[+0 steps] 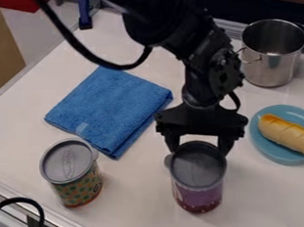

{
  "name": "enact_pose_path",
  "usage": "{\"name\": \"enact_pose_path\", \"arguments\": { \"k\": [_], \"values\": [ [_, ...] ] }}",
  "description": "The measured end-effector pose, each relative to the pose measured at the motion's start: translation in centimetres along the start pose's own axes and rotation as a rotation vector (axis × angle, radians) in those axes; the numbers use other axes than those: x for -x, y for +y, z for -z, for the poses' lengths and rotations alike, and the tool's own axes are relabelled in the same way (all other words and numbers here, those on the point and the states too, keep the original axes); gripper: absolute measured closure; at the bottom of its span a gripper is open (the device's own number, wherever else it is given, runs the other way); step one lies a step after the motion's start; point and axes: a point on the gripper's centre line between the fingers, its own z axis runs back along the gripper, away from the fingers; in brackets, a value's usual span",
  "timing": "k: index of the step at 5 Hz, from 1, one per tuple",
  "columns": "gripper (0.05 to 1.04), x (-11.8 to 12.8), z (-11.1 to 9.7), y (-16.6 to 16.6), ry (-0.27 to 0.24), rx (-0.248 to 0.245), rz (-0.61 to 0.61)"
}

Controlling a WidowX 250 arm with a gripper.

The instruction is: Moved the can from the top left to the bottom right

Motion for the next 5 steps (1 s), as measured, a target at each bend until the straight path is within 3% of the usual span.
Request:
{"name": "enact_pose_path", "arguments": {
  "k": [2,3,4,5],
  "values": [
    [0.086,2.0,-1.1,0.0,-0.024,0.035,0.047],
    [0.086,0.6,-1.2,0.7,-0.040,0.047,0.038],
    [0.086,-2.3,-2.2,1.5,-0.143,0.076,0.003],
    [0.086,-5.7,-3.0,2.1,-0.208,0.089,-0.035]
  ]
}}
